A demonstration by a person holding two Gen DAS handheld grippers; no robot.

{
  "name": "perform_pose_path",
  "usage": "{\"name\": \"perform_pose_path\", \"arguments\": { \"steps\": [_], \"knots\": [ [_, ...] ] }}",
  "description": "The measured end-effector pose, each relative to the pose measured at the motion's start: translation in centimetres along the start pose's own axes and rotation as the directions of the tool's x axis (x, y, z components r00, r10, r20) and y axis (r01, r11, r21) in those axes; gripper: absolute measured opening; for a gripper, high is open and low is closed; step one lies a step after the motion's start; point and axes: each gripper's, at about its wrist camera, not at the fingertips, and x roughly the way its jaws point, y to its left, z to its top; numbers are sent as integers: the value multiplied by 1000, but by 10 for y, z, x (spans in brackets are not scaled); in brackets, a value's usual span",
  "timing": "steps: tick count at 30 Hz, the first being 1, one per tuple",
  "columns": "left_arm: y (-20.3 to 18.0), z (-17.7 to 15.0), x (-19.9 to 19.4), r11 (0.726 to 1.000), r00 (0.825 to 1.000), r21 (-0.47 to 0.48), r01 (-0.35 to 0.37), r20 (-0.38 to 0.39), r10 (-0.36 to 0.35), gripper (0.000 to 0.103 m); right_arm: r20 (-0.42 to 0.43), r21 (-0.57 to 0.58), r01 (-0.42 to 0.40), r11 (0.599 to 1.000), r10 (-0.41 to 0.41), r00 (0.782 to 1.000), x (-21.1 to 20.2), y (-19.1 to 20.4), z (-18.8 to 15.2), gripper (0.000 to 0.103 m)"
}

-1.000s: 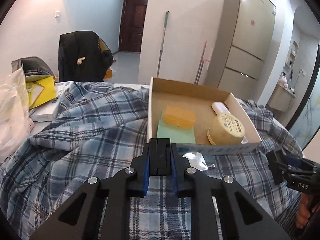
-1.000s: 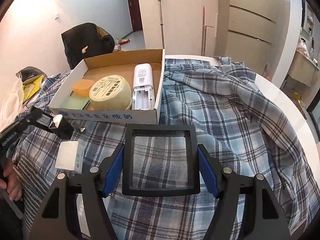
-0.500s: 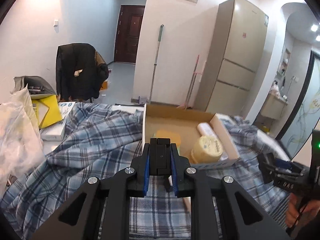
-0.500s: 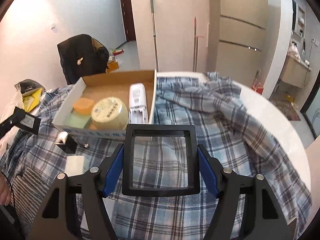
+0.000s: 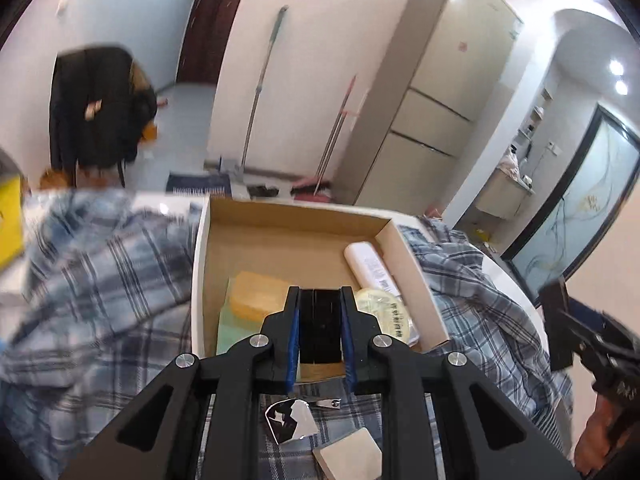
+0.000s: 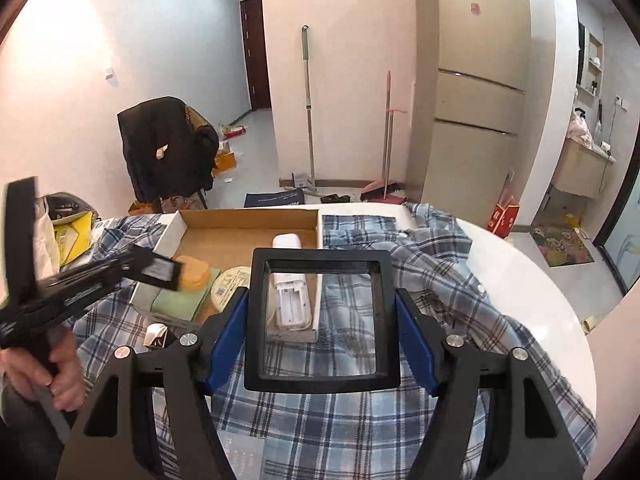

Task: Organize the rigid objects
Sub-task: 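Place the black box in the box with the left tool while the right tool places the frame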

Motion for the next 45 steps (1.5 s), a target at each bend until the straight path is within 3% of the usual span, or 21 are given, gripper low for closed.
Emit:
{"name": "perform_pose_path", "arguments": {
  "steps": [4, 6, 8, 16, 18, 19, 24, 26, 29, 31, 37, 39, 42, 45],
  "knots": [
    [16, -11, 18, 998, 998, -65, 24, -59, -28, 19, -35, -2, 6, 1000, -6, 999, 16, 2, -2, 69],
    [17, -15, 23, 998, 995, -50, 47, -82, -51, 19, -46, -3, -1, 1000, 1, 999, 23, 5, -1, 69],
    [14, -18, 25, 1000, 996, -19, 14, -86, -16, 19, -51, -10, -2, 1000, 1, 999, 28, 7, 2, 69],
    [26, -14, 27, 1000, 995, -28, 2, -96, -4, 24, -59, -40, -8, 999, 5, 998, 36, 20, 8, 69],
    [30, -12, 21, 999, 997, -20, -26, -75, 25, 42, -60, -43, -10, 999, 7, 998, 37, 22, 10, 69],
    [31, -12, 17, 999, 998, -15, -30, -51, 29, 57, -59, -45, -11, 999, 8, 998, 37, 24, 12, 69],
    [34, -7, -6, 999, 996, -21, -34, 81, 35, 70, -55, -48, -27, 998, 24, 998, 37, 34, 20, 69],
    [39, -5, -16, 997, 986, -43, -59, 151, 65, 83, -55, -46, -42, 998, 39, 998, 39, 39, 25, 69],
    [45, -7, -32, 988, 948, -60, -141, 278, 152, 85, -53, -45, -68, 997, 65, 996, 46, 50, 36, 69],
    [47, -7, -33, 978, 931, -57, -200, 300, 208, 88, -42, -64, -76, 995, 73, 996, 52, 61, 44, 69],
    [61, 2, -20, 965, 934, -93, -246, 245, 262, 88, -24, -162, -85, 983, 83, 996, 79, 105, 51, 69],
    [62, 11, -28, 969, 936, -118, -219, 254, 242, 88, -54, -109, -132, 985, 127, 990, 89, 103, 55, 69],
    [53, 32, -42, 974, 925, -91, -207, 306, 225, 88, -72, 12, -189, 982, 189, 979, 103, 88, 71, 69],
    [41, 52, -45, 973, 918, -60, -221, 324, 228, 89, -109, 35, -197, 980, 199, 974, 123, 80, 88, 69]
  ]
}}
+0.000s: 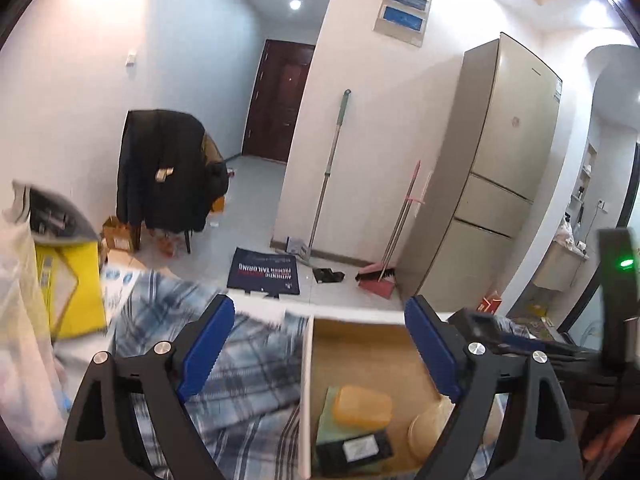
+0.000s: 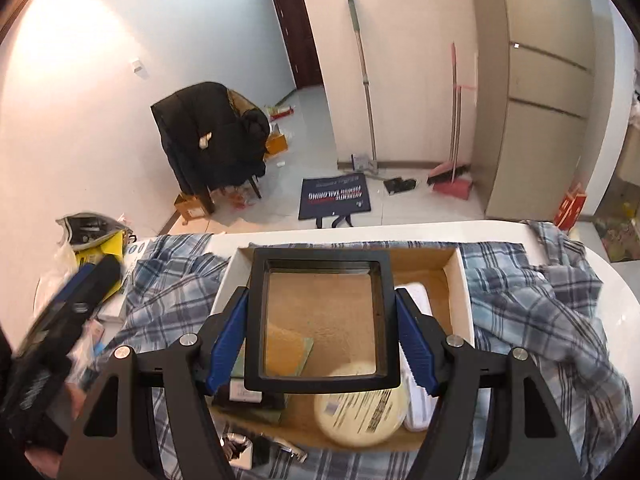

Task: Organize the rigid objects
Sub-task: 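Place the black box in the box with the left tool while the right tool places the frame, then withdraw both tools from the box and move the right tool to the grey card box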

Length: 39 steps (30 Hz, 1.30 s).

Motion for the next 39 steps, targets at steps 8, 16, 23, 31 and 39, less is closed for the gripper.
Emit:
{"name": "perform_pose_path", "arguments": {
  "steps": [8, 16, 23, 31, 39],
  "knots": [
    [-6, -15, 4, 999, 998, 39, 20, 62, -23, 103, -107, 62, -40, 997, 47, 993, 45, -19, 0, 69],
    [26, -28, 30, 997, 1000, -73, 2, -10, -3, 103, -197, 55, -20, 998, 31, 980, 89, -12, -11, 69],
    [34, -29, 30, 993, 1000, -115, 9, -20, -12, 103, -230, 58, 22, 998, -8, 973, 98, -21, -16, 72],
    [15, -12, 0, 997, 998, -67, 27, 53, -23, 103, -123, 50, 45, 998, -39, 992, 42, -24, -8, 79],
    [-26, 6, -86, 995, 977, -29, 96, 192, -88, 103, 71, 65, 26, 998, -31, 997, -77, -32, -16, 79]
  ]
}}
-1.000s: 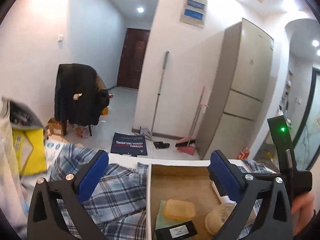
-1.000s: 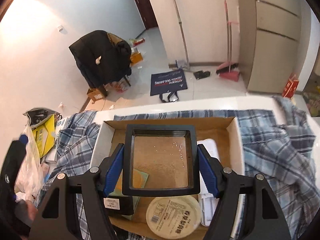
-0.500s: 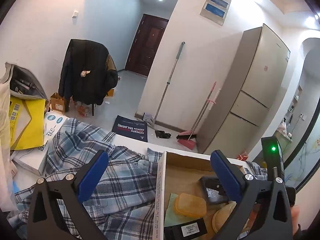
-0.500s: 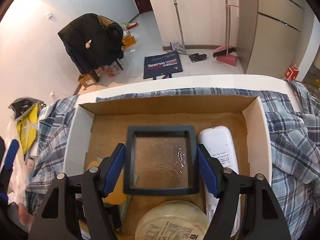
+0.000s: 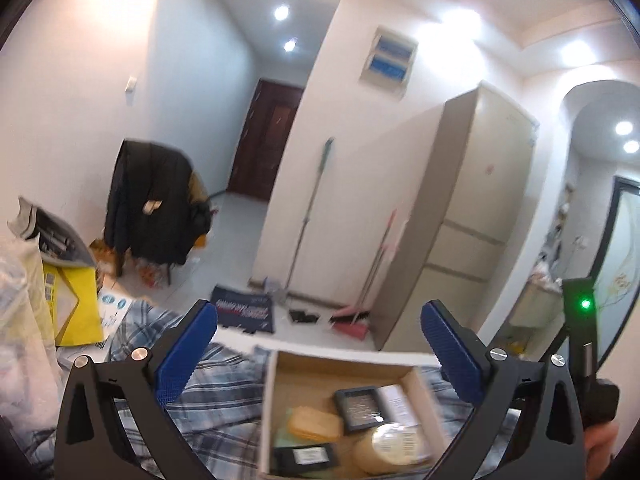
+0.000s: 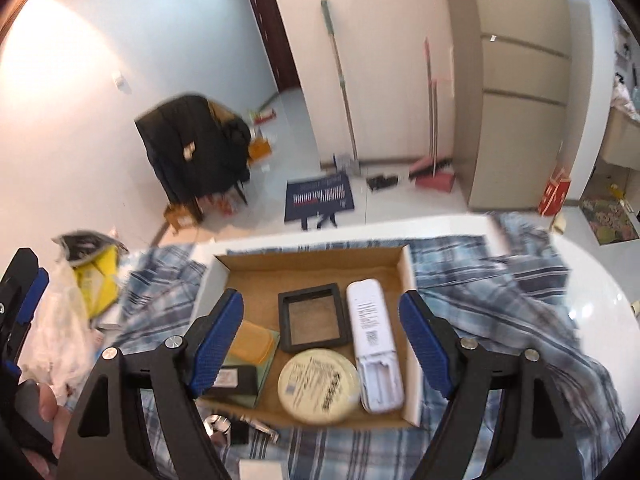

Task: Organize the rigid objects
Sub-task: 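Withdraw both tools from the box and move the right tool to the grey card box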

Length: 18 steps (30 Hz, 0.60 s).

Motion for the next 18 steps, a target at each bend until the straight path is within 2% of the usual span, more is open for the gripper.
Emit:
{"name": "perform_pose_path", "arguments": {
  "steps": [4, 6, 10, 14, 18],
  "knots": [
    [-20, 11, -50, 999, 995, 39, -33, 92, 29, 103, 52, -1, -24, 1000, 24, 998, -51, -2, -13, 79],
    [-24, 15, -70, 999, 993, 50, -14, 120, 7, 103, 80, -18, -28, 999, 30, 996, -77, -1, -22, 79],
    [-27, 17, -102, 997, 992, 67, 33, 117, -41, 103, 145, -38, -20, 999, 25, 989, -120, 3, -47, 80],
    [-27, -1, -120, 997, 994, 64, 32, 104, -38, 103, 175, -43, -13, 999, 20, 984, -143, 8, -71, 82],
    [-26, -22, -123, 996, 998, 84, 31, 52, -36, 103, 194, -33, 22, 999, -16, 981, -155, 12, -92, 82]
  ]
}}
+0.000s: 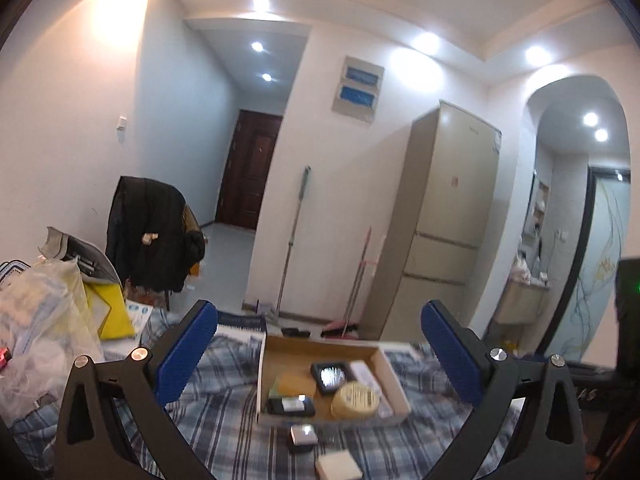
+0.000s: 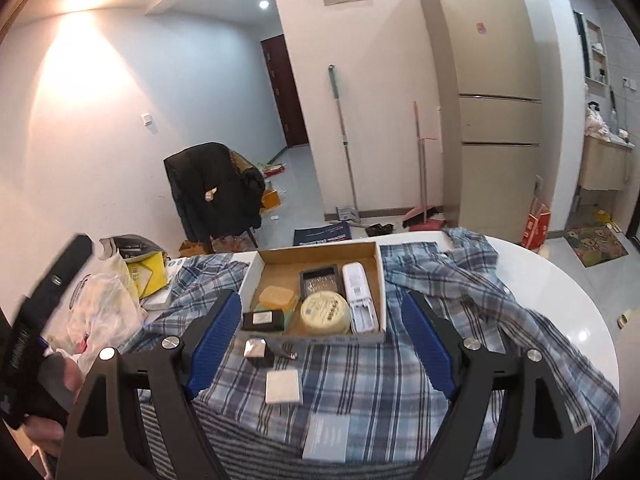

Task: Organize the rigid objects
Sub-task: 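Withdraw both tools from the box and move the right tool to the grey card box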

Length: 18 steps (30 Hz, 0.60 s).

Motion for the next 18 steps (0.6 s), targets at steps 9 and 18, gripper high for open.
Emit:
{"name": "perform_pose_path", "arguments": {
  "steps": [9, 18],
  "knots": [
    [2, -29, -14, 999, 998, 44, -19, -53, 21, 103, 11, 15, 118, 993, -118, 993, -6, -6, -40, 82],
    [0, -72, 4, 996, 987, 69, -48, -152, 58, 103, -162, -3, 150, 989, -148, 976, 41, -12, -91, 81]
  ]
}}
